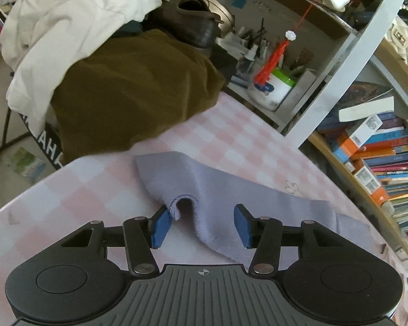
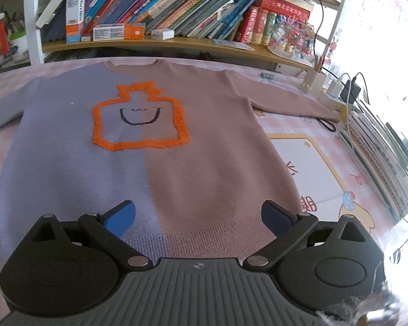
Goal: Fold clothes
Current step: 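Move the left tool to the lavender sleeve cuff and grasp it, then lift the lavender sleeve with the left tool and carry it across the chest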
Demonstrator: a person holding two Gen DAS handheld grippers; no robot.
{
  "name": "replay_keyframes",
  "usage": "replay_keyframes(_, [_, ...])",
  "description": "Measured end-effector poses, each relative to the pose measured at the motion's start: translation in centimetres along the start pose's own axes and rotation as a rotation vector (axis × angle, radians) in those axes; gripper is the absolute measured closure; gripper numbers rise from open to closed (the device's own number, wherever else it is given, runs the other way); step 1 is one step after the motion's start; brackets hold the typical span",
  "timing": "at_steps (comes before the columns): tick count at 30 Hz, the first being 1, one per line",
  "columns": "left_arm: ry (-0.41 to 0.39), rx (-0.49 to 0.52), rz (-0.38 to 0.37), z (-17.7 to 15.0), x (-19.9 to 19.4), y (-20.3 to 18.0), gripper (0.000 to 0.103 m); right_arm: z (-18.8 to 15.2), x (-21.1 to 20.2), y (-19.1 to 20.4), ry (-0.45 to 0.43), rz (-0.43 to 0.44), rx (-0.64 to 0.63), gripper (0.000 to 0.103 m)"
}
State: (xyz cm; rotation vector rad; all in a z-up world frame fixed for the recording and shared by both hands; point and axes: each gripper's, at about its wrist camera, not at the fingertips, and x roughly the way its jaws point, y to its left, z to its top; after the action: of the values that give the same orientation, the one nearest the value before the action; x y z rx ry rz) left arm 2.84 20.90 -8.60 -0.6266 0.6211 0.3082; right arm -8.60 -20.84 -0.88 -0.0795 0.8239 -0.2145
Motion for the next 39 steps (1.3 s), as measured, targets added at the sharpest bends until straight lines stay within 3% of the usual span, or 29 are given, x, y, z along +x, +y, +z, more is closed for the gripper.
replay_keyframes(3, [-0.008, -0.051, 0.005, 0.2, 0.3, 0.3, 0.067, 0.0, -0.1, -0.2, 0.001, -0.006, 0.001, 0.003])
replay_keyframes(5, [-0.016, -0.083, 0.019, 0.6, 0.5, 0.6, 0.069, -0.1, -0.1, -0.4, 0.002, -0.012, 0.006, 0.003])
replay_keyframes(11, [-0.033, -0.060, 0.049, 1.1, 0.8, 0.7, 0.095, -0.2, -0.1, -0.9, 0.005, -0.024, 0.023, 0.003])
replay_keyframes(19, [-0.083, 0.005, 0.021, 1.3, -1.3, -1.6, 0.097, 0.3, 0.2, -1.3, -0.009, 0.006, 0.019, 0.003])
replay_keyframes(26, [-0.156, 0.037, -0.029, 0.9, -4.4, -4.8, 0.097, 1.5, 1.6, -1.8, -0.028, 0.089, -0.024, 0.003])
replay_keyframes(39, [-0.306, 0.126, -0.026, -2.2, -9.9, -16.0, 0.097, 4.0, 5.2, -7.4, -0.074, 0.297, -0.116, 0.003])
